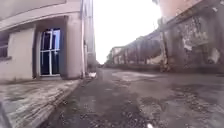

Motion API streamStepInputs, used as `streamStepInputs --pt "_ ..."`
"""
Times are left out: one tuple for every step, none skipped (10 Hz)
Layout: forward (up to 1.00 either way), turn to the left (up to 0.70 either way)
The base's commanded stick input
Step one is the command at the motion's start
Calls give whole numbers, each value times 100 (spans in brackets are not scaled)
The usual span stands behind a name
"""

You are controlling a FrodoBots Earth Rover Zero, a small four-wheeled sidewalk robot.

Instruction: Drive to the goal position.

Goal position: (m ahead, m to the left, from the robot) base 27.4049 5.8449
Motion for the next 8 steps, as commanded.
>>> streamStepInputs --pt "0 -22" --pt "0 -40" --pt "0 -100" --pt "0 -39" --pt "0 -24" --pt "0 -9" --pt "25 0" --pt "91 0"
